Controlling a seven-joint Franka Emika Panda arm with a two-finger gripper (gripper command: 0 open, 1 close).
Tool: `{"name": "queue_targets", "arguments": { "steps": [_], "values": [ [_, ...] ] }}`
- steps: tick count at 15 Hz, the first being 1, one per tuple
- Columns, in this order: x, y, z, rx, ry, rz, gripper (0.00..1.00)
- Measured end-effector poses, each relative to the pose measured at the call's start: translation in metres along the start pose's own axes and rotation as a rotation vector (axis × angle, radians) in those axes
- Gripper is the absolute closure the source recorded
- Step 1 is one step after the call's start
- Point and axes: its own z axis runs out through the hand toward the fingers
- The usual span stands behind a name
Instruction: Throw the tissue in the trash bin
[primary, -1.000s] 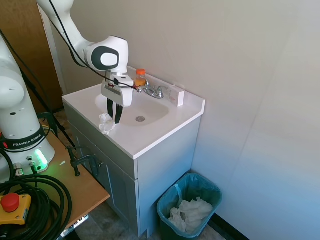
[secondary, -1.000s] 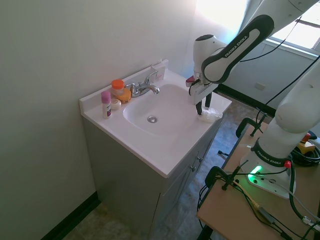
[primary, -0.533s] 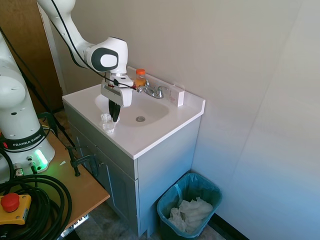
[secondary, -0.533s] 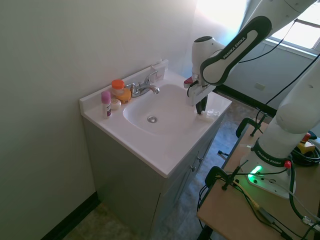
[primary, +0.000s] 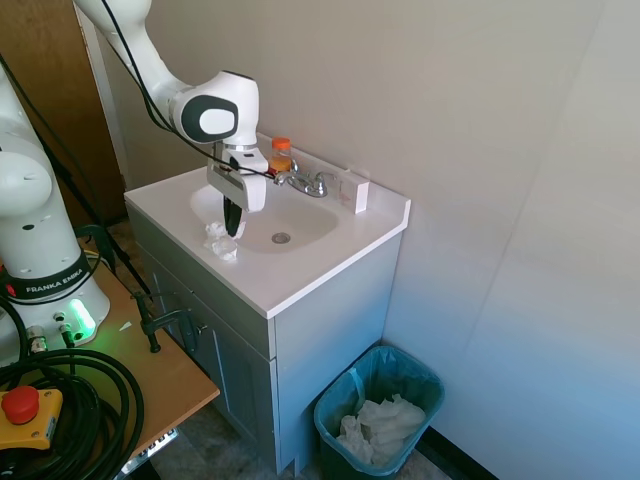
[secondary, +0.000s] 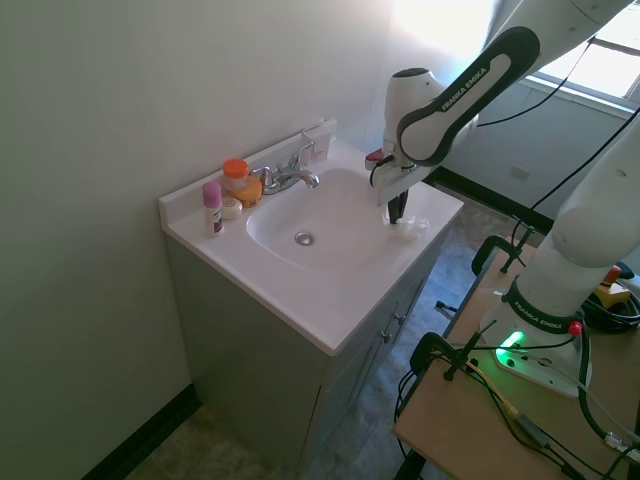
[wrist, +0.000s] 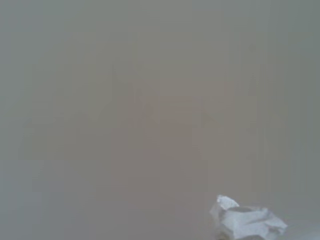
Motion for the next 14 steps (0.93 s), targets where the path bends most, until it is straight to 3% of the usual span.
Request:
{"name": "queue_targets", "arguments": {
  "steps": [4, 9, 14],
  "values": [
    [0.023, 0.021, -0.057, 0.136, 0.033, 0.103, 1.00],
    [0.089, 0.054, -0.134, 0.269, 0.128, 0.287, 1.00],
    [0.184, 0.098, -0.142, 0.345, 0.186, 0.540, 1.00]
  ]
}}
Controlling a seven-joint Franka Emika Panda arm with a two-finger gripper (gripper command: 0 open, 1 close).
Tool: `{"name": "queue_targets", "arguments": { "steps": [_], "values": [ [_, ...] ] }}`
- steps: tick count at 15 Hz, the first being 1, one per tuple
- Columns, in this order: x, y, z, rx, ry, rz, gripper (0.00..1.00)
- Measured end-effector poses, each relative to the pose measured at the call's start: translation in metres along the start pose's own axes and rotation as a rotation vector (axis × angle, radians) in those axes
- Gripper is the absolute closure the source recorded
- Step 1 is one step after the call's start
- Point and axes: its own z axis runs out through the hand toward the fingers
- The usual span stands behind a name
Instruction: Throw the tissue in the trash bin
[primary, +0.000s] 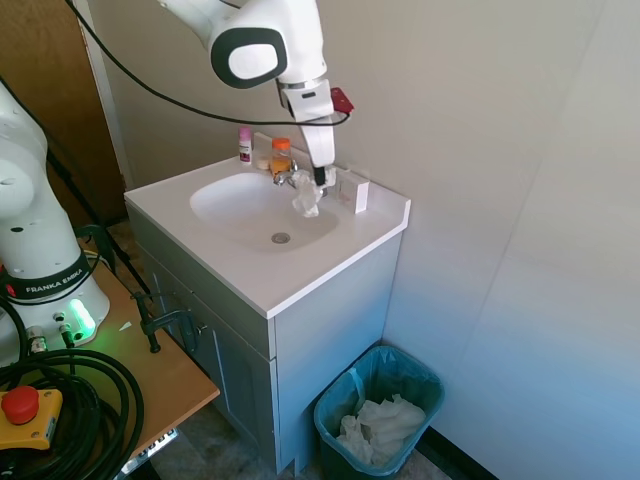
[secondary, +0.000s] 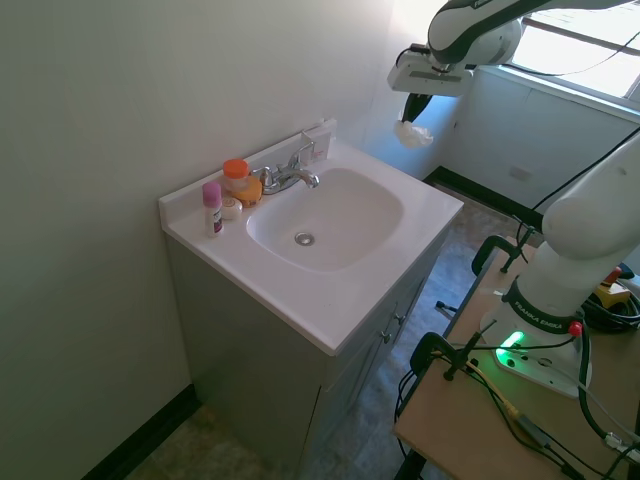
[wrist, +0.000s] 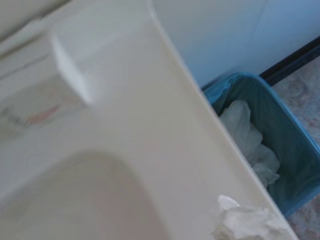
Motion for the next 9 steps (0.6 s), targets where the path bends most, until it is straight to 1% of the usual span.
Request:
{"name": "queue_targets", "arguments": {
  "steps": [3, 6, 8, 9],
  "values": [
    [0.068, 0.008, 0.036, 0.009, 0.032, 0.172, 1.00],
    [0.113, 0.010, 0.081, 0.007, 0.062, 0.308, 1.00],
    [0.139, 0.015, 0.119, -0.021, 0.099, 0.390, 1.00],
    [0.148, 0.015, 0.139, -0.035, 0.106, 0.426, 1.00]
  ]
}}
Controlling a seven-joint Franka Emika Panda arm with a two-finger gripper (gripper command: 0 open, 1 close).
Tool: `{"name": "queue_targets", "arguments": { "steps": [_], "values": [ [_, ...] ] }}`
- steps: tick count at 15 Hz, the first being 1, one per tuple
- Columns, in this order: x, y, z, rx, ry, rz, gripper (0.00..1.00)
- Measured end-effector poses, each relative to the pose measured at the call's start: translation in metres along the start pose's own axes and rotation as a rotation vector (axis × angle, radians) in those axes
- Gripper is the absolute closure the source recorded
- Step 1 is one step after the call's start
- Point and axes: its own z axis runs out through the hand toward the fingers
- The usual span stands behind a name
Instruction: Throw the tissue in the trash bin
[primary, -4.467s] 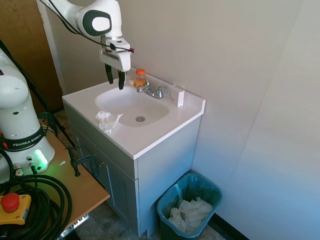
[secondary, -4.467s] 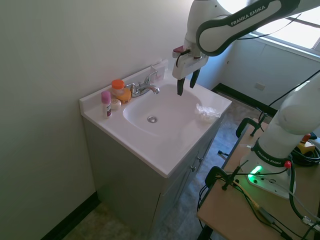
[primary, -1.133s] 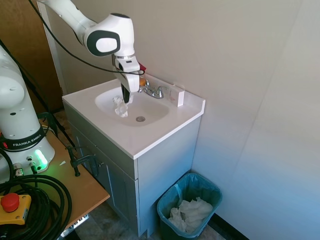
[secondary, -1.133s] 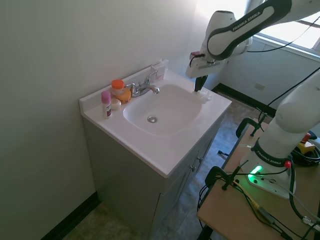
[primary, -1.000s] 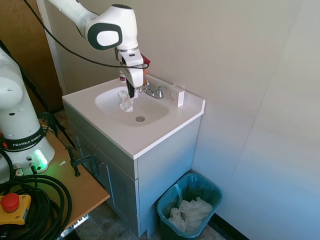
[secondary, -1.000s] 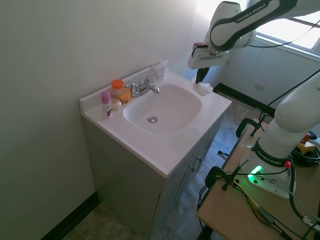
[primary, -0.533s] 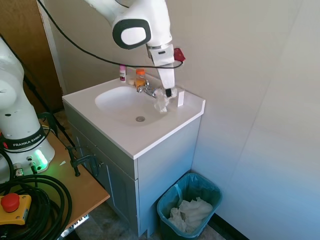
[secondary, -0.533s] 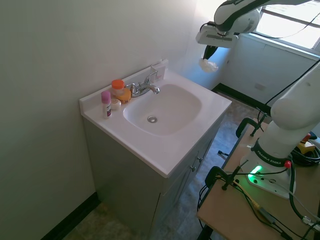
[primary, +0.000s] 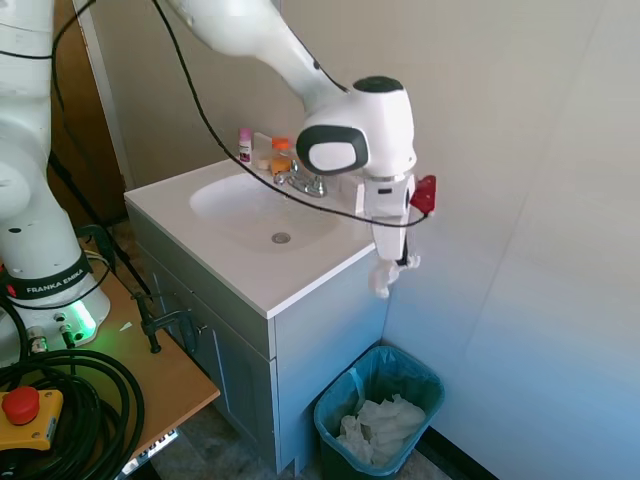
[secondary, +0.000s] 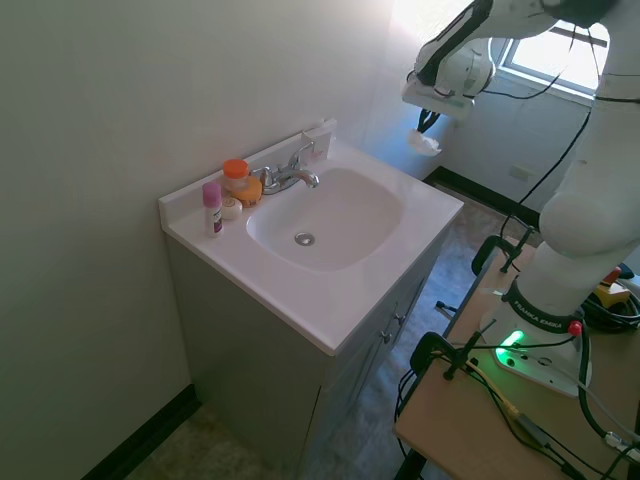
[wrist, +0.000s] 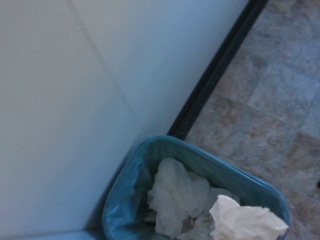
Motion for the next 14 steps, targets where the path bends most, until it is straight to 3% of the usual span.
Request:
{"name": "queue_targets", "arguments": {
  "steps": [2, 7, 8, 14],
  "values": [
    [0.004, -0.007, 0.044, -0.034, 0.010, 0.044, 1.00],
    [-0.021, -0.013, 0.131, -0.101, -0.007, 0.044, 1.00],
    [-0.025, -0.013, 0.143, -0.113, -0.011, 0.042, 0.00],
    [-0.032, -0.014, 0.169, -0.137, -0.045, 0.046, 0.00]
  ]
}}
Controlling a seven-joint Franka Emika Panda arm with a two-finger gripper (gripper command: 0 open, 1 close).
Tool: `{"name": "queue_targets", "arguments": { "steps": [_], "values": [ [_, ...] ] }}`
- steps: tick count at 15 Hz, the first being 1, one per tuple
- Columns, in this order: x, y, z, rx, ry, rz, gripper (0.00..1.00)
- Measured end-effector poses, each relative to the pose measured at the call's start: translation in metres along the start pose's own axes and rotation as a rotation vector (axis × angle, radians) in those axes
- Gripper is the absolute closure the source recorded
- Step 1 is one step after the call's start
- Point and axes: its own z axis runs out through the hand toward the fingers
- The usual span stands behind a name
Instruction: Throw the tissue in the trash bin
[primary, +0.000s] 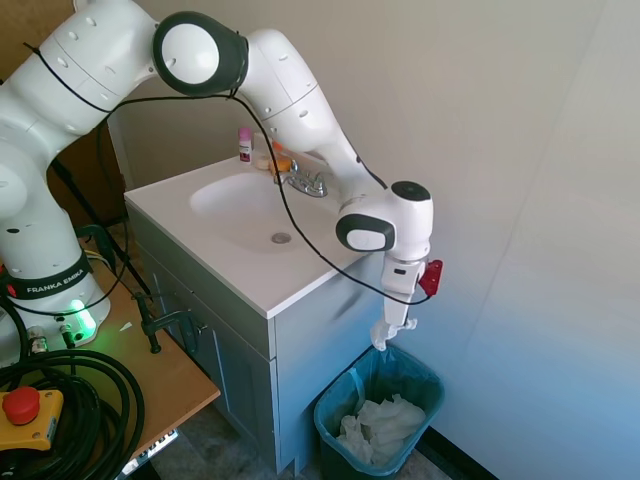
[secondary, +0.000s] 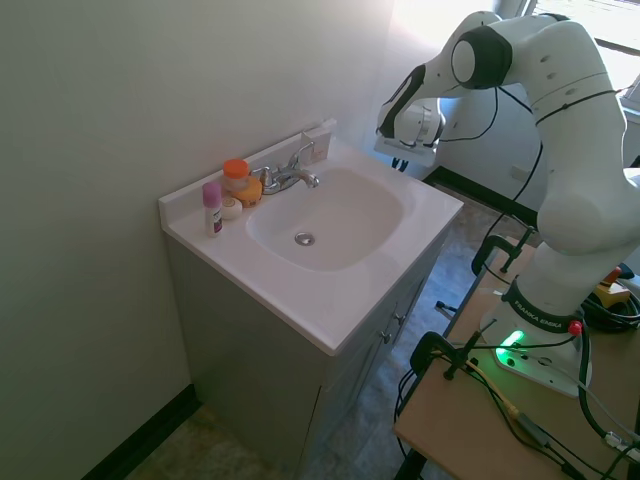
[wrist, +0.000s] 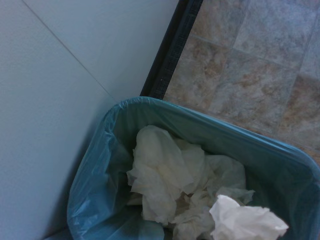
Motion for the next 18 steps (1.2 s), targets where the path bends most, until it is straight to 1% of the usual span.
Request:
{"name": "queue_targets", "arguments": {
  "steps": [3, 6, 9, 12, 15, 18],
  "values": [
    [-0.004, -0.003, -0.003, 0.007, -0.007, -0.013, 0.00],
    [-0.004, -0.010, -0.019, 0.022, -0.028, -0.050, 0.00],
    [-0.001, -0.014, -0.057, 0.040, -0.074, -0.126, 0.00],
    [-0.009, -0.003, -0.098, 0.043, -0.129, -0.204, 0.00],
    [-0.020, 0.016, -0.138, 0.070, -0.155, -0.253, 0.00],
    [-0.026, 0.043, -0.178, 0.101, -0.171, -0.276, 0.00]
  ]
}}
